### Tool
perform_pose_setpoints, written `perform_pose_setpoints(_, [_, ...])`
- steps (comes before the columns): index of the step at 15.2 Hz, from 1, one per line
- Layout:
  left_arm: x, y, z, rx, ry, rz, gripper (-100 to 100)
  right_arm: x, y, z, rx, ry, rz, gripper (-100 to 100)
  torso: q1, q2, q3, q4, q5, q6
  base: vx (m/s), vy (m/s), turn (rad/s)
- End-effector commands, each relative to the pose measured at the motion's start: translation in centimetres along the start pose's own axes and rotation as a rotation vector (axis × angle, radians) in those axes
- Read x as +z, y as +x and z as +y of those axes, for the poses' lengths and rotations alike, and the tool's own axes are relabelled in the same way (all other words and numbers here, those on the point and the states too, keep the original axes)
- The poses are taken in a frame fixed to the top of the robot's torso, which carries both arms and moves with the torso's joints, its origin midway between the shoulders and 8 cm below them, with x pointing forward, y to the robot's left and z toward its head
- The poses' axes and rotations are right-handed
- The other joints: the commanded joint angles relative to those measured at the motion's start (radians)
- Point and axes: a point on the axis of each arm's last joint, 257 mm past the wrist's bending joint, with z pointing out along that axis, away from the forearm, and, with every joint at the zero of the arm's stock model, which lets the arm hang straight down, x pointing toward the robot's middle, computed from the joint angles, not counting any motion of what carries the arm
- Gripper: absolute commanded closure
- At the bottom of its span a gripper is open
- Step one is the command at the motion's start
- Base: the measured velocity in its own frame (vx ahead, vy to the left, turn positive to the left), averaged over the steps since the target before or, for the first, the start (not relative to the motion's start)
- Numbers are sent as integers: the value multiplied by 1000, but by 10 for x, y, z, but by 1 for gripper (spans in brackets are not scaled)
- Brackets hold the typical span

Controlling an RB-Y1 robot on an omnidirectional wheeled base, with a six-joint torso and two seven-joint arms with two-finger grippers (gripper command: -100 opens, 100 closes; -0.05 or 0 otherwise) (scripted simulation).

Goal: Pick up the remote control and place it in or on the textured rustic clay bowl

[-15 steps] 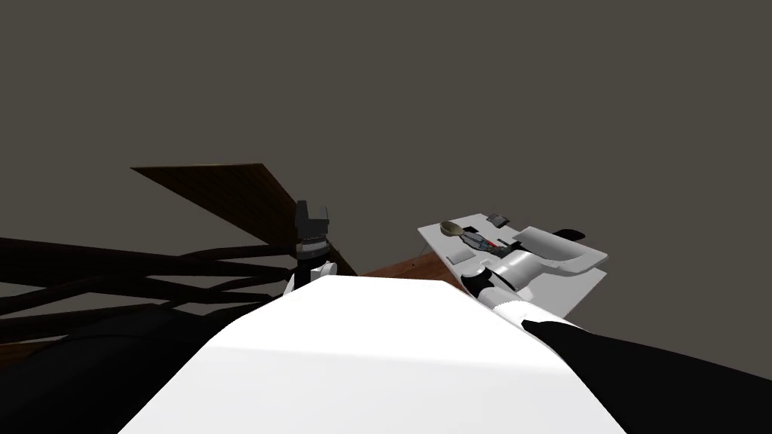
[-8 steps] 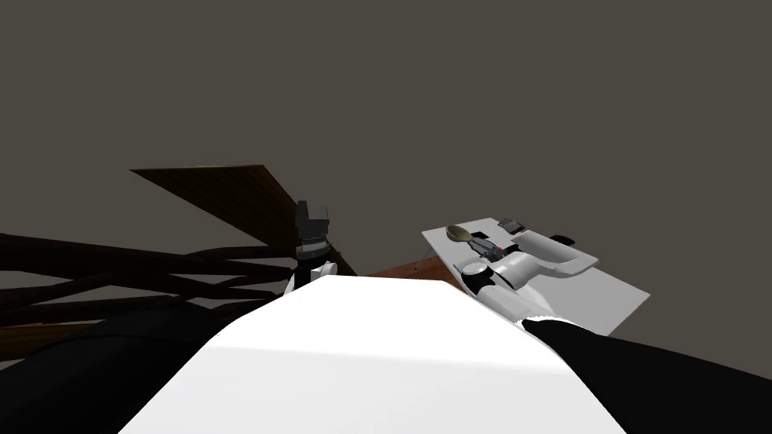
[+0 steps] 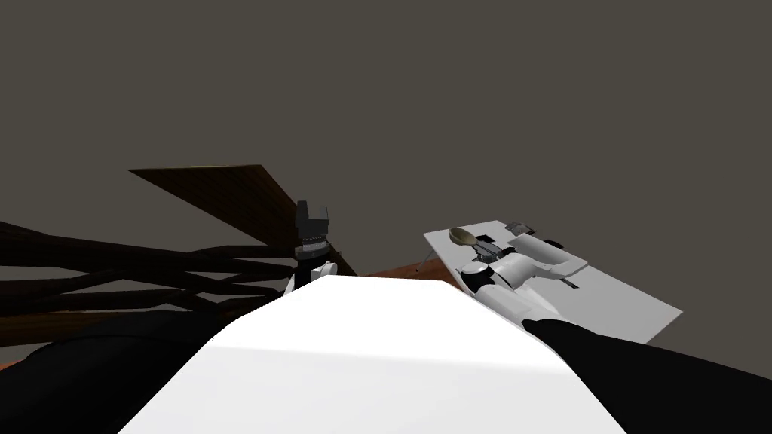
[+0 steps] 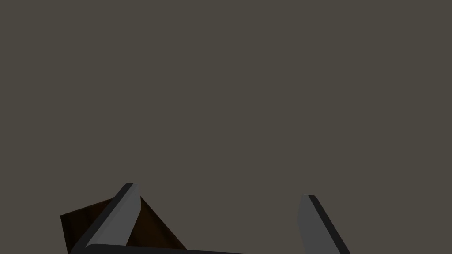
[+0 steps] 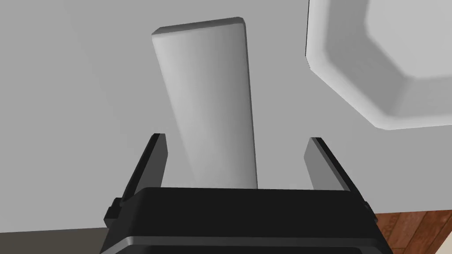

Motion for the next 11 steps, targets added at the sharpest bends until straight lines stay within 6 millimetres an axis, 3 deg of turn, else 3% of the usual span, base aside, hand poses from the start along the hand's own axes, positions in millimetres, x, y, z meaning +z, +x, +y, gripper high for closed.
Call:
perform_pose_setpoints(1, [0,0,0,0,0,0,0,-9,29,11,-68,-73,83,-100,0,0,0,0,0,0,-26,-45,197])
perform_pose_setpoints(3, [0,0,0,-1,1,0,0,-10,46,13,-127,-119,126,-100,-2,4,2,1,0,-2,-86,-54,216])
perform_pose_setpoints(10, [0,0,0,-1,1,0,0,-25,77,-24,-399,-152,306,-100,3,3,2,1,1,-1,-21,1,-1])
perform_pose_setpoints(11, [0,0,0,-1,1,0,0,-11,68,-17,-363,-144,273,-100,3,2,1,1,1,-1,11,-25,-51])
